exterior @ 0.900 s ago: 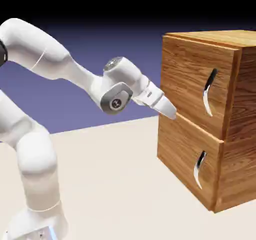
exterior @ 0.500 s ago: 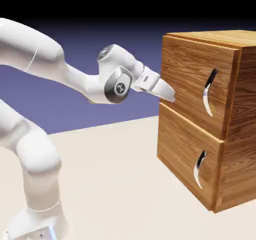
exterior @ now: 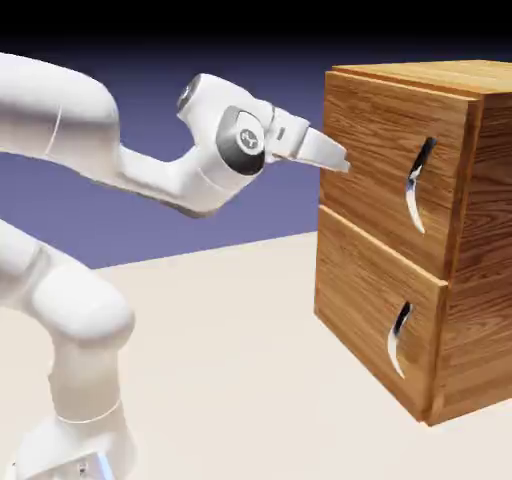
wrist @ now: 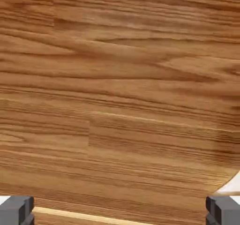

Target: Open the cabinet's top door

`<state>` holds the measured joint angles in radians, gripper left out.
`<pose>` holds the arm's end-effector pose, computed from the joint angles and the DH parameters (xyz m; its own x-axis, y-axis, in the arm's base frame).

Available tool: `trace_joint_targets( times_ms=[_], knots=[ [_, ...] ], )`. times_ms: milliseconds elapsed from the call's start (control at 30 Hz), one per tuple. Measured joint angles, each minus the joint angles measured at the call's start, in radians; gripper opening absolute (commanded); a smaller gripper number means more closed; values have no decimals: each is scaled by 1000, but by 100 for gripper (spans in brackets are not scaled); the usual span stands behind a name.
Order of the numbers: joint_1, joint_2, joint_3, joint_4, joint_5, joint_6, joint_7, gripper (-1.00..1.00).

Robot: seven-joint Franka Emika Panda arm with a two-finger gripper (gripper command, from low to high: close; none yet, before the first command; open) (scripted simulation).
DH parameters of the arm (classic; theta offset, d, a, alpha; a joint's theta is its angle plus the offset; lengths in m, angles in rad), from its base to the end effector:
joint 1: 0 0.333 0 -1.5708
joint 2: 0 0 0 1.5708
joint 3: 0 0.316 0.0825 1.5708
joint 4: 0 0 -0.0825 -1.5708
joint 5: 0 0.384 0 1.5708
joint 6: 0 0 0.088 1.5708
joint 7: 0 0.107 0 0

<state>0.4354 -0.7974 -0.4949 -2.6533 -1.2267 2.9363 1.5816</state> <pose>0.3617 0.0111 0.5555 0.3645 -0.6008 0.7115 -0.2489 -0.7991 -0.5473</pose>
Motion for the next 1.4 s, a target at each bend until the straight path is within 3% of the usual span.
trace_joint_targets(
  times_ms=[1233,1400],
  knots=[
    [555,-298,-649,206,-1609,-132,1103,100],
    [677,-277,-720,293,-1660,-152,1133,100]
  ],
)
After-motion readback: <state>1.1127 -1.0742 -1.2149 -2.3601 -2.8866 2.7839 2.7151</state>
